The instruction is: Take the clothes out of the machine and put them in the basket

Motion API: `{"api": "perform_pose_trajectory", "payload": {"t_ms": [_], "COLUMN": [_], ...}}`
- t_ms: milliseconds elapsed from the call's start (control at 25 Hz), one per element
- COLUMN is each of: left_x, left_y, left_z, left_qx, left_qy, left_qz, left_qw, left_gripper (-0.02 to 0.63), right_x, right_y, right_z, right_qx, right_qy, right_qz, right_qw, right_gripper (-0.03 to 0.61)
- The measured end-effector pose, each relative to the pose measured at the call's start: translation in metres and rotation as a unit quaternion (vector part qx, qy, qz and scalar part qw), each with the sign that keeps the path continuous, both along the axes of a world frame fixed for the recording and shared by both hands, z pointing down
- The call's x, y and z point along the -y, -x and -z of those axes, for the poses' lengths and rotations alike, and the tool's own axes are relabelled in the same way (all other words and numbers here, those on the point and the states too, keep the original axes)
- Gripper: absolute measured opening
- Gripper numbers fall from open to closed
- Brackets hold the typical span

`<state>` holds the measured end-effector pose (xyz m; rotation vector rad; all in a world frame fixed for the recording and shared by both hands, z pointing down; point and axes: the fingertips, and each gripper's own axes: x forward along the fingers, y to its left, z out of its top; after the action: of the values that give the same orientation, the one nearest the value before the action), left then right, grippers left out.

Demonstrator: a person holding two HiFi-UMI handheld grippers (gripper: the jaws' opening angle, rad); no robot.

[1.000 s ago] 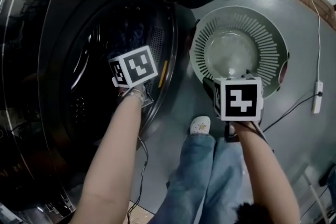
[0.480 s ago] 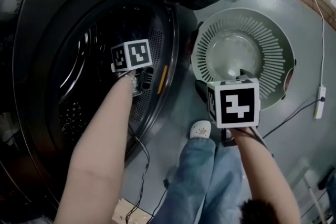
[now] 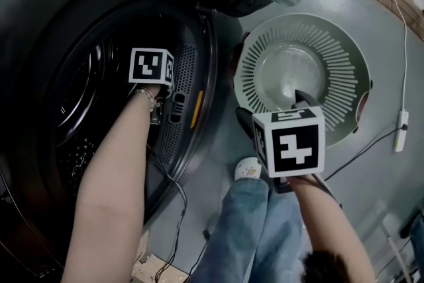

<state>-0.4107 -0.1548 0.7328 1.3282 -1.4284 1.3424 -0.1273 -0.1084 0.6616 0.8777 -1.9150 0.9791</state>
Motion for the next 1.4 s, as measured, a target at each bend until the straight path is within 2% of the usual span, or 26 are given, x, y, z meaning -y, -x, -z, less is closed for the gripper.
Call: {"api": "perform_pose_trajectory", "payload": {"t_ms": [80,200,400,520,720,880,1120,1280,1400], "left_x": [-0.001,0.002,-0.001,-0.006,-0.015,-0.027,-0.039,-0.042,-0.040], "left_y": [0.001,0.012,0.001,-0.005,-0.029,-0.062,-0.116,-0.152,-0.190], "left_z": [0.002,0.013,0.052,0.076,0.111,0.140,0.183,0.205,0.217], "left_qx": [0.007,0.066,0.144,0.156,0.122,0.080,0.038,-0.011,-0.076], "left_qy": [-0.006,-0.034,-0.095,-0.110,-0.143,-0.168,-0.196,-0.216,-0.233], "left_qz": [0.010,0.001,-0.004,0.003,0.007,0.020,-0.001,-0.012,-0.026], "left_qw": [0.9999,0.9972,0.9850,0.9816,0.9821,0.9823,0.9798,0.9762,0.9693], "left_gripper": [0.028,0.026,0.026,0.026,0.025,0.025,0.025,0.025,0.025], "right_x": [-0.001,-0.004,-0.005,-0.004,-0.005,-0.011,-0.016,-0.018,-0.019], "right_y": [-0.002,-0.008,-0.019,-0.028,-0.047,-0.064,-0.088,-0.100,-0.119], "right_z": [0.000,0.002,0.014,0.023,0.044,0.061,0.089,0.103,0.110], "right_qx": [-0.003,-0.008,-0.013,-0.018,-0.014,-0.012,0.002,0.046,0.055], "right_qy": [0.002,0.005,0.003,-0.004,-0.014,-0.015,-0.027,-0.027,-0.026], "right_qz": [0.001,0.004,0.000,0.001,-0.011,-0.024,-0.032,-0.068,-0.098], "right_qw": [1.000,1.000,1.000,1.000,1.000,1.000,0.999,0.996,0.993], "right_gripper": [0.532,0.533,0.532,0.532,0.532,0.532,0.532,0.532,0.532]}}
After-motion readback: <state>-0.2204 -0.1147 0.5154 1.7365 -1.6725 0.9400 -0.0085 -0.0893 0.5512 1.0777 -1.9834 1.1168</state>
